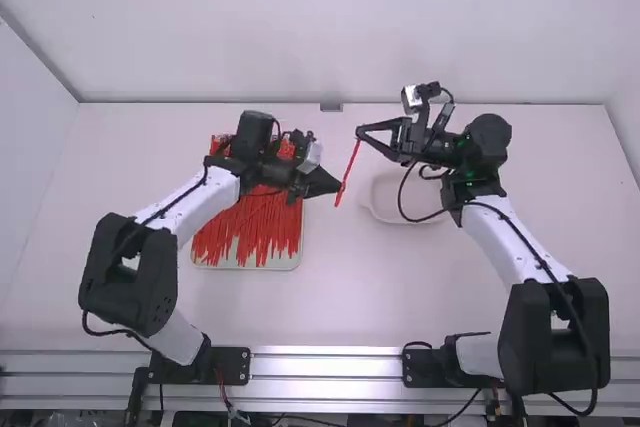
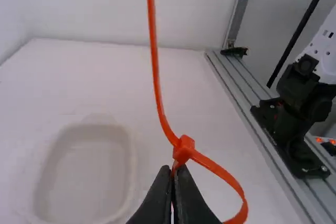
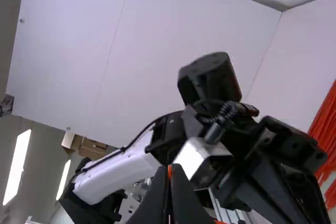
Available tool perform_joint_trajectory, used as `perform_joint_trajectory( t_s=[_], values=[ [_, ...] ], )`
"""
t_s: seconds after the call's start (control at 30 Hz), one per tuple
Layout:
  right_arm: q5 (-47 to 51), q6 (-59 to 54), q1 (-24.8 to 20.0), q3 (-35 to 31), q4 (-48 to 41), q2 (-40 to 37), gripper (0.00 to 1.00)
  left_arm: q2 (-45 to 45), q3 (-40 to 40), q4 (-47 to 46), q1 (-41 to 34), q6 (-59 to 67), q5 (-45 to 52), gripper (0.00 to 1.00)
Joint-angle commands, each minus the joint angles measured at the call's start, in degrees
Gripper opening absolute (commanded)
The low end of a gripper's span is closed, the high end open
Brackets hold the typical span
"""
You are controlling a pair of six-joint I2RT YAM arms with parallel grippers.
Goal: Fasten the cable tie
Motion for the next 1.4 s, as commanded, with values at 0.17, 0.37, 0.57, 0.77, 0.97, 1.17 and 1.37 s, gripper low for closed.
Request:
perform_joint_trajectory(
  t_s=[0.17, 0.37, 0.57, 0.77, 0.97, 1.17, 1.37],
  values=[
    [2.4, 1.9, -0.8, 1.8, 1.9, -1.0, 0.00, 0.5, -7.9, 5.2, 0.1, -9.6, -5.1, 0.02],
    [2.3, 1.9, -1.0, 1.8, 1.9, -1.0, 0.00, 0.5, -8.1, 9.2, -0.2, -12.4, -4.7, 0.02],
    [1.3, 1.9, -1.6, 1.8, 1.9, -1.0, 0.00, 0.4, -8.1, 19.8, -0.1, -22.5, -4.7, 0.02],
    [0.7, 0.8, -1.6, 1.8, 1.7, -1.0, 0.28, 0.3, -8.1, 38.1, 1.0, -38.2, -4.5, 0.02],
    [-1.5, 0.5, -1.6, 1.8, 1.7, -1.0, 0.44, 0.1, -8.1, 65.5, 3.1, -60.2, 1.6, 0.02],
    [-2.1, -1.0, -0.9, 1.7, 1.7, -1.0, 0.48, 0.1, -8.1, 83.4, 4.0, -76.8, 2.6, 0.02],
    [-2.0, -1.8, 1.2, 1.8, 1.7, -1.0, 0.49, 0.1, -8.1, 91.0, 3.1, -84.8, 2.3, 0.02]
  ],
)
